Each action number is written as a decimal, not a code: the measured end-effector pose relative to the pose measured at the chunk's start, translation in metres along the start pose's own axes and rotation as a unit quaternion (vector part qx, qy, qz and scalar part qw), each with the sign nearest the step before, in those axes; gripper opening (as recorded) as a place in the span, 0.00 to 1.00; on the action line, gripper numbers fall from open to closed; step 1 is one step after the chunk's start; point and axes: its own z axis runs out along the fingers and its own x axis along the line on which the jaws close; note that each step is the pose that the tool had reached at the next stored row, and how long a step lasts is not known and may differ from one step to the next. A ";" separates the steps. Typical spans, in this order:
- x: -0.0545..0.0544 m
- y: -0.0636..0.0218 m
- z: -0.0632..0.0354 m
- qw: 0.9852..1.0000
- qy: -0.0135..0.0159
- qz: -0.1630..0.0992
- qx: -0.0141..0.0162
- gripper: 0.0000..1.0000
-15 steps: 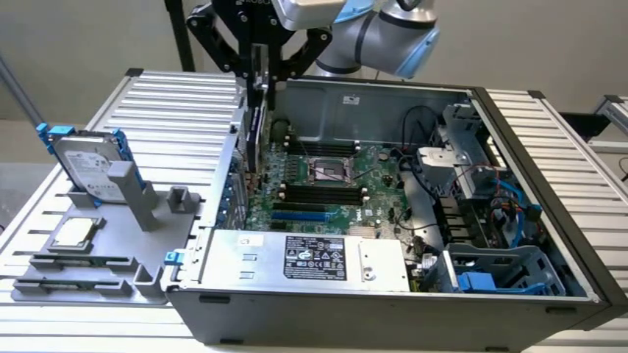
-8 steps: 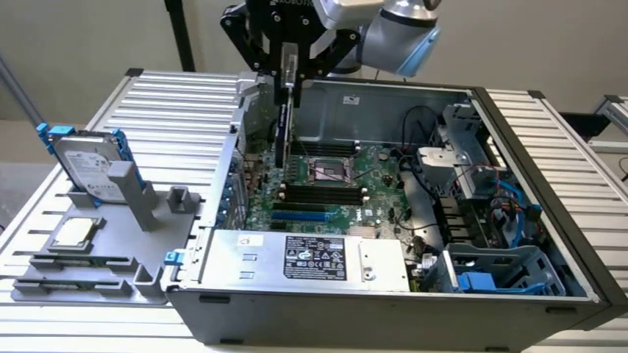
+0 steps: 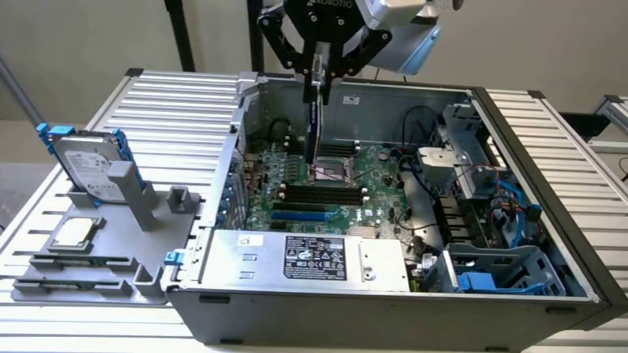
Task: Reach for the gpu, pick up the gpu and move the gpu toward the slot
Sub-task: 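Pick up the gpu and move the gpu toward the slot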
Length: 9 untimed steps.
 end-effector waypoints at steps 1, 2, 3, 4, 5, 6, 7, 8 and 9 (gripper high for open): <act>-0.005 0.0013 0.0003 1.000 0.000 0.000 0.000 0.26; -0.009 0.0025 0.0005 1.000 0.000 0.000 0.000 0.26; -0.014 0.0037 0.0008 1.000 0.000 0.000 0.000 0.26; -0.018 0.0048 0.0011 1.000 0.001 0.000 0.000 0.26; -0.023 0.0057 0.0013 1.000 0.001 0.000 0.000 0.26; -0.027 0.0063 0.0014 1.000 0.001 0.000 0.000 0.26; -0.032 0.0067 0.0014 1.000 0.001 0.000 0.000 0.26; -0.034 0.0067 0.0013 1.000 0.001 0.000 0.000 0.26; -0.035 0.0067 0.0013 1.000 0.002 0.000 0.000 0.26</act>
